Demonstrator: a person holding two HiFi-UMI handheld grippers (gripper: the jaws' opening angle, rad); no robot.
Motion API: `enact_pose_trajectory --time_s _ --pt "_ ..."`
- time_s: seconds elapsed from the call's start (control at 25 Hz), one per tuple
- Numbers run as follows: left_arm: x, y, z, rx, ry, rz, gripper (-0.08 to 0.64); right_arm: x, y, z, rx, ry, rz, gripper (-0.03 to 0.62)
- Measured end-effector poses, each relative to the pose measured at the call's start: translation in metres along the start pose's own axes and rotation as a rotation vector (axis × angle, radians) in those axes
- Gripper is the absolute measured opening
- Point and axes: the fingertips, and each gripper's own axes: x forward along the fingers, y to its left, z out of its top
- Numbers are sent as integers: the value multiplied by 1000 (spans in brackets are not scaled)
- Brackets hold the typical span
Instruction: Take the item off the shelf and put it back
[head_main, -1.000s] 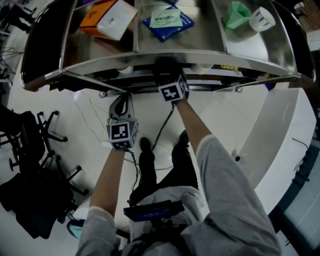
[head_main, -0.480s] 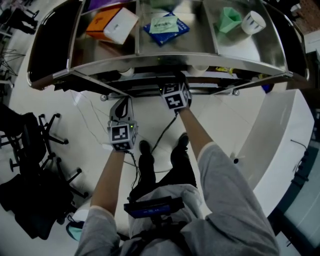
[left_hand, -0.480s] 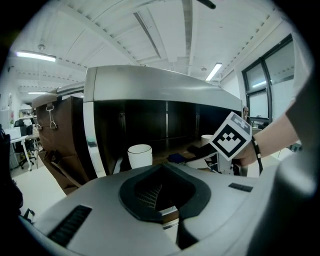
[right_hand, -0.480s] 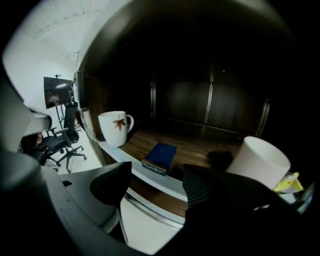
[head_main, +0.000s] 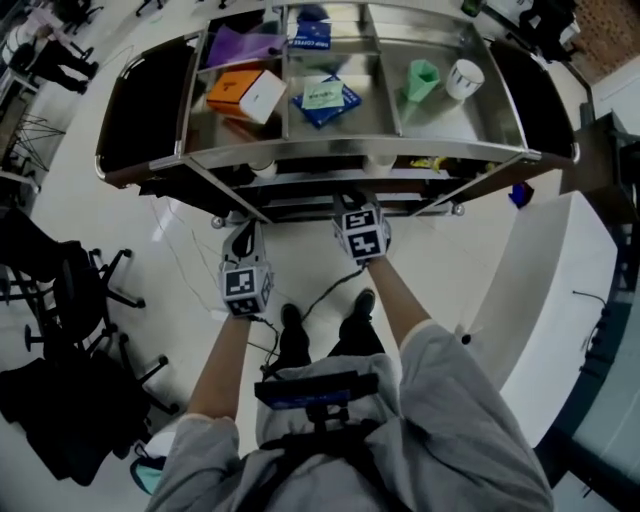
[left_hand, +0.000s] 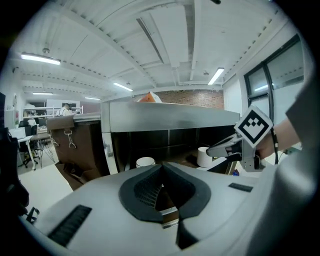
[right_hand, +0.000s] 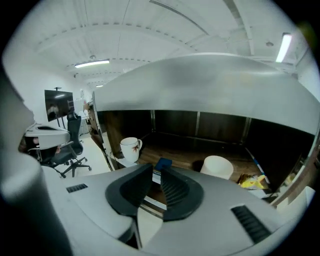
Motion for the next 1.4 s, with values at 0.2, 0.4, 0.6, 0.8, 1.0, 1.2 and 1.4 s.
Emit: enact_pose_trajectory --time_s 0.2,0.4,0.6,0.8,1.0,1.2,1.4 --pt "-30 4 11 -12 -10 15 6 -45 -6 6 32 -31 -8 9" --pt "-53 5 10 -20 -13 24 6 -80 -17 1 67 -55 -23 9" --pt "-71 7 15 -18 -30 18 6 -121 -17 -11 109 -78 -27 9" --pt "-83 10 14 -18 -18 3 6 -150 -21 -27 172 -96 -52 9" --pt "-89 17 11 -14 -15 -4 6 -167 -26 -39 198 -100 -82 9" --pt "-90 24 12 -16 -20 -6 6 -173 -31 -46 219 -99 -108 8" --pt "-92 27 11 -26 -20 -7 6 -174 -31 -51 219 -92 -115 8"
